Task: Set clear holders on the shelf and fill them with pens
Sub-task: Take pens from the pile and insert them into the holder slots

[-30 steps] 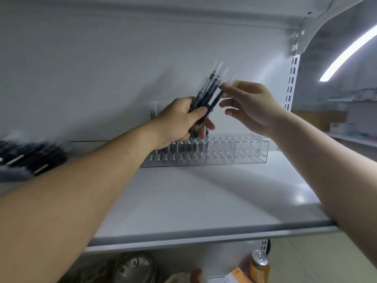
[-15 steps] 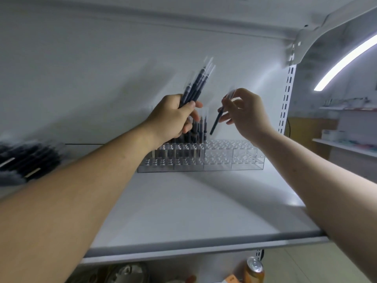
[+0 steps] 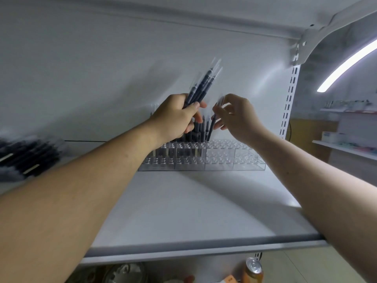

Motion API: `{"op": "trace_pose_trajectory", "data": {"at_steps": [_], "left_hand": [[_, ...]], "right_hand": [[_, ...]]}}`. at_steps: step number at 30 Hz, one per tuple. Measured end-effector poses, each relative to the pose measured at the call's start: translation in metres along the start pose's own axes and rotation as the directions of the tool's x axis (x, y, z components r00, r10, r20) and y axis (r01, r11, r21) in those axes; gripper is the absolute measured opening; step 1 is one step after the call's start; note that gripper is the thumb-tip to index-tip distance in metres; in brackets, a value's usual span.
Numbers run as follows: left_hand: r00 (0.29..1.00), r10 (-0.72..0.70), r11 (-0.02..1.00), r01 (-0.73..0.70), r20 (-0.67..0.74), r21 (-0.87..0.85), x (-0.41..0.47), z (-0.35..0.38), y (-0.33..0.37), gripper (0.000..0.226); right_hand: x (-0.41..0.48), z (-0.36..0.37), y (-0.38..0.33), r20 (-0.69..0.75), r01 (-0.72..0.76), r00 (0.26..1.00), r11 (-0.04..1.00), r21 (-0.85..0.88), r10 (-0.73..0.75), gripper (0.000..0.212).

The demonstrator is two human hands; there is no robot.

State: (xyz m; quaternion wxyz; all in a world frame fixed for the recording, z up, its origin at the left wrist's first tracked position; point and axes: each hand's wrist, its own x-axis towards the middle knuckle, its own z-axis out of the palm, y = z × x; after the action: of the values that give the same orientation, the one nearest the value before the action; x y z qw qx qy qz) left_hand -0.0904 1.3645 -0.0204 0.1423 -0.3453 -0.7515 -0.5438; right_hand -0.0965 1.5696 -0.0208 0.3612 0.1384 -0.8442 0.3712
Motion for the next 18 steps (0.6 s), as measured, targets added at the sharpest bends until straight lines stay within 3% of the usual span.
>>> {"op": "trace_pose_trajectory", "data": {"at_steps": [10,14,18], "left_hand": [[1.000,0.016,0.998,-0.017,0.020,0.053,0.000,0.002,-0.002,0.024],[0.999,0.013,0.998,-0.015,0.030,0.057,-0.001,0.001,-0.002,0.024],[0.998,-0.008,0.998,0.005,0.055,0.056,-0.002,0.001,-0.003,0.024]], "right_hand": [[0.002,0.013,0.000,0.162,-0.040,0.984,0.981,-0.192,0.072,0.016],[0.002,0.009,0.006,0.173,-0.008,0.983,0.956,-0.294,0.061,0.025],[0.001,-0.004,0.007,0.115,-0.001,0.993,0.971,-0.240,0.029,0.013]]}}
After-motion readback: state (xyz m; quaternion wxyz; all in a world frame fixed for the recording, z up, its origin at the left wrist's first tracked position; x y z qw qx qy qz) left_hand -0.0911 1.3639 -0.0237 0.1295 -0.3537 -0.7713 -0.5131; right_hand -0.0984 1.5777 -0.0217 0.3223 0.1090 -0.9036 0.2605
